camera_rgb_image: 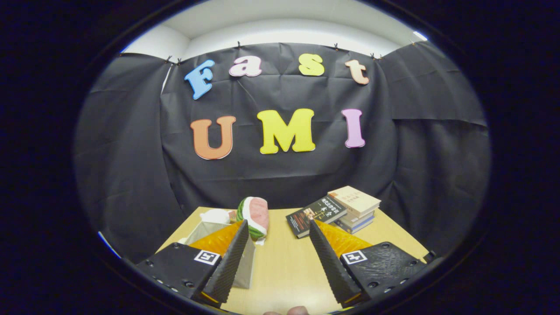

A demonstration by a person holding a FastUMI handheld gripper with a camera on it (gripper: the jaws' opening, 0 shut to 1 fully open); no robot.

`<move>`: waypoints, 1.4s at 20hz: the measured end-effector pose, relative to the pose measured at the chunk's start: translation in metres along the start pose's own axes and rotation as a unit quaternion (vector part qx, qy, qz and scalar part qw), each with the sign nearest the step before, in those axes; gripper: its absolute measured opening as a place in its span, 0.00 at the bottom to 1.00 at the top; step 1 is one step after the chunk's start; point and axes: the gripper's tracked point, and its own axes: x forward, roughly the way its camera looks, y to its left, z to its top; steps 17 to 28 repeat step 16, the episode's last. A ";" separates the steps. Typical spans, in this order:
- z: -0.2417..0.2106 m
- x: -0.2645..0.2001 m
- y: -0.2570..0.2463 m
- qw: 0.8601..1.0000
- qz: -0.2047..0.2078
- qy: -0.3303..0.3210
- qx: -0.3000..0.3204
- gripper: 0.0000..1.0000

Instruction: Open the storage box then place both shoes into the box .Put the left shoe in first, then the right shoe, with the right side of both shoes facing outward in a uniform manner.

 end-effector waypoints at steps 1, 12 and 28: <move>-0.001 -0.001 -0.002 1.000 0.000 0.001 0.001 0.86; 0.012 -0.006 -0.004 1.000 0.010 -0.025 0.009 0.86; 0.010 -0.005 -0.003 1.000 0.015 -0.020 0.018 0.86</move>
